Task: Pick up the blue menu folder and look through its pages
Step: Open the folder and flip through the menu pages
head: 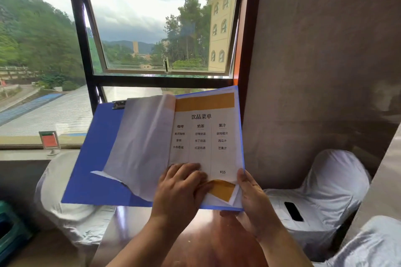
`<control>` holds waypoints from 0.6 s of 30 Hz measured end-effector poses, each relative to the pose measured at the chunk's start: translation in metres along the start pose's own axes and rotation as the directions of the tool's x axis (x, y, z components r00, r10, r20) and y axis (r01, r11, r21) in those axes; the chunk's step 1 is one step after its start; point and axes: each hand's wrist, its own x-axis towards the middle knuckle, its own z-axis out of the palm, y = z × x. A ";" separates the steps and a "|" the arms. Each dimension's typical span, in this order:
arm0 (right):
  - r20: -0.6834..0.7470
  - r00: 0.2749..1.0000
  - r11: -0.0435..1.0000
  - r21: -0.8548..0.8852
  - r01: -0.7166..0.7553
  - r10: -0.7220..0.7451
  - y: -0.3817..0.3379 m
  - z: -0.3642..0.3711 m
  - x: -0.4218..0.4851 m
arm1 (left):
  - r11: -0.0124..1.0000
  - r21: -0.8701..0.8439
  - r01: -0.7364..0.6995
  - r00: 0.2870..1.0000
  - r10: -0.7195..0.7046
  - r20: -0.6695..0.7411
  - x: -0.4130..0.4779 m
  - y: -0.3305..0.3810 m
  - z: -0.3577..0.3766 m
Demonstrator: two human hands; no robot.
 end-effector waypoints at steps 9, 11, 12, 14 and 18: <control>-0.107 0.991 0.997 -0.005 0.077 -0.077 -0.010 -0.017 -0.007 | 0.500 -0.636 0.588 0.607 -0.792 -0.062 0.001 -0.024 -0.015; -0.132 0.988 0.997 0.004 0.081 -0.080 -0.011 -0.022 -0.007 | 0.261 -0.736 0.625 0.447 -0.892 0.063 -0.001 -0.037 -0.019; -0.148 0.986 0.997 0.009 0.076 -0.074 -0.011 -0.022 -0.007 | 0.211 -0.746 0.632 0.413 -0.906 0.093 -0.003 -0.042 -0.021; -0.159 0.985 0.998 0.014 0.068 -0.064 -0.012 -0.020 -0.007 | 0.196 -0.728 0.657 0.380 -0.920 0.095 -0.007 -0.046 -0.024; -0.137 0.989 0.998 -0.002 0.062 -0.062 -0.012 -0.016 -0.005 | 0.261 -0.671 0.694 0.326 -0.945 -0.031 -0.011 -0.044 -0.030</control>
